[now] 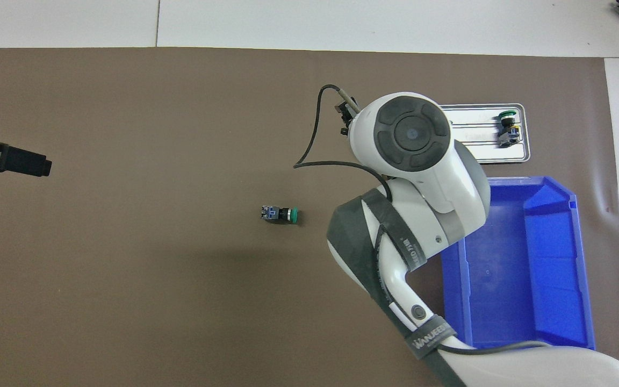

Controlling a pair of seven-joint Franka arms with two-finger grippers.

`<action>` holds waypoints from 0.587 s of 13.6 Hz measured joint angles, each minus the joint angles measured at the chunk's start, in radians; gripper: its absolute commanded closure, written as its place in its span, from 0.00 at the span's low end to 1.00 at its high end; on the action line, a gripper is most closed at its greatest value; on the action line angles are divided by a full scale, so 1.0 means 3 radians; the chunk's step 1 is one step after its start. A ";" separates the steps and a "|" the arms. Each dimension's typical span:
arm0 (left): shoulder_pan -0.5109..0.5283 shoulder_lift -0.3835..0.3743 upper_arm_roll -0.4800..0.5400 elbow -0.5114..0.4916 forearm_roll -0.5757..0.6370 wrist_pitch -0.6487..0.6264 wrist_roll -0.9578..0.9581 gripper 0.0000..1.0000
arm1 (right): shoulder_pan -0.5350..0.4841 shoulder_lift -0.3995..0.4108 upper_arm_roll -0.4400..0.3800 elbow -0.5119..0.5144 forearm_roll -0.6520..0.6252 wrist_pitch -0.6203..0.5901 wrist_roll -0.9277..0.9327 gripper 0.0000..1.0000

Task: Place and press button with both arms
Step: 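Withdraw the right gripper while the left gripper reaches toward the part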

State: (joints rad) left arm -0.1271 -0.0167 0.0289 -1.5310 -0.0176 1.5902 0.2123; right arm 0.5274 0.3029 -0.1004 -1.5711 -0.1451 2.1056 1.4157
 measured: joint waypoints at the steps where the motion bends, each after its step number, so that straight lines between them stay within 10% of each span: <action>1: -0.0077 -0.0016 -0.0006 -0.0071 0.0000 0.0097 0.0200 0.01 | -0.0132 -0.0033 -0.0002 0.0000 0.0000 -0.0058 -0.0379 0.00; 8: -0.0486 -0.0166 -0.0050 -0.0672 -0.0220 0.0691 0.1397 0.01 | -0.1197 -0.0614 -0.0005 0.0001 0.0176 -0.0892 -0.2769 0.00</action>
State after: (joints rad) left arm -0.2730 -0.0665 0.0139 -1.7324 -0.0836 1.7974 0.6314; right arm 0.1684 0.1187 -0.1020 -1.5707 -0.0923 1.8381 0.5849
